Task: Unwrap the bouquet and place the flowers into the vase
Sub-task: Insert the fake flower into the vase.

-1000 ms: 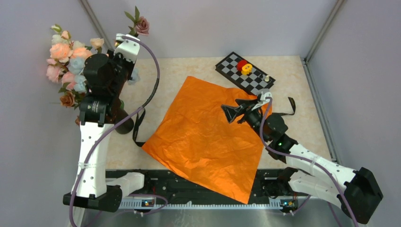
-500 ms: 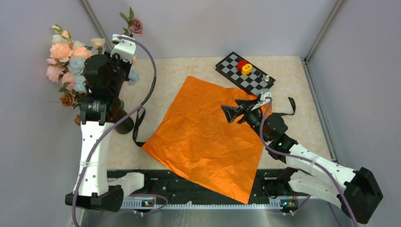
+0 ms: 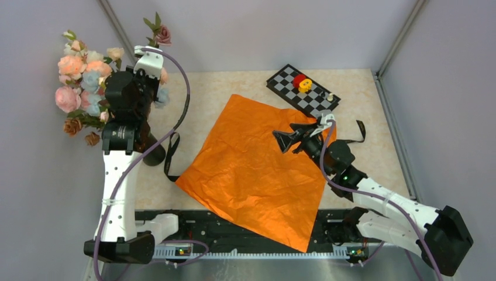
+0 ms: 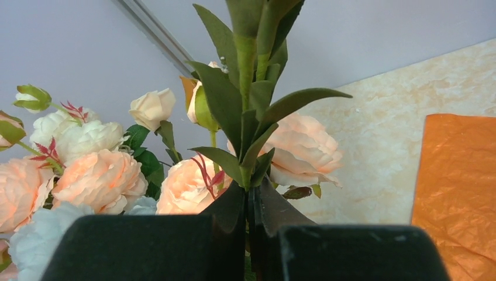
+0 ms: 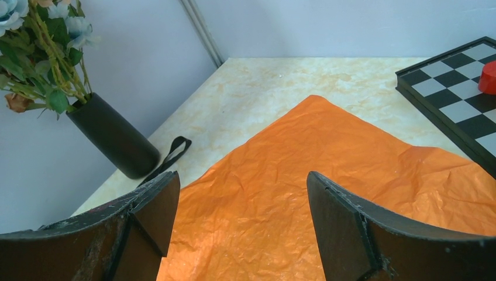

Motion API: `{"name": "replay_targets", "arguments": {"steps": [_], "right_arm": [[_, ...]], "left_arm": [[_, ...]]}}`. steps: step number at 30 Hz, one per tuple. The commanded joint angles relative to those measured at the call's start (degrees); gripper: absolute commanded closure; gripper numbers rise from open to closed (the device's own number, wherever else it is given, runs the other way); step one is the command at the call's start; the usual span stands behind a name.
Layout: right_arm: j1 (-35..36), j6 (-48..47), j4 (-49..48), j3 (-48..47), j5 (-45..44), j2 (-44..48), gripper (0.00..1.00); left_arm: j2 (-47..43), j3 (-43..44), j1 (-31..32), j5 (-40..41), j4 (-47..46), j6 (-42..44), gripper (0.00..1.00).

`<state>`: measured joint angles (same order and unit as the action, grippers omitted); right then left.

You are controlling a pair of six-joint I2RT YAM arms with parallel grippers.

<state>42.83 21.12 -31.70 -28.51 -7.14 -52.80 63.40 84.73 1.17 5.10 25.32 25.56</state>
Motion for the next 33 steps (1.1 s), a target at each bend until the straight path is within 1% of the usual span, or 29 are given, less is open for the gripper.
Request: {"name": "replay_targets", "arguments": {"steps": [1,11,19,28,33], "right_arm": [[-0.6,0.2,-2.2,-0.8,1.0,-0.2,0.19],[-0.6,0.4,-2.1,-1.4,1.6,-0.9,0.19],[-0.6,0.1,-1.8,-2.2,2.4,-1.4,0.19],[-0.6,0.3,-1.6,-2.2,3.0,-1.3,0.2],[-0.7,0.4,-1.5,-2.2,3.1,-1.2,0.2]], "left_arm": [[-0.9,-0.7,-0.8,0.7,0.9,-0.5,1.0],[-0.8,5.5,-0.8,1.0,4.9,0.5,1.0],[-2.0,8.7,-0.8,2.4,8.2,0.5,1.0],[-2.3,12.8,-0.8,-1.6,8.9,-1.6,1.0],[-1.1,16.5,-0.8,-1.8,9.8,-1.5,1.0]]}}
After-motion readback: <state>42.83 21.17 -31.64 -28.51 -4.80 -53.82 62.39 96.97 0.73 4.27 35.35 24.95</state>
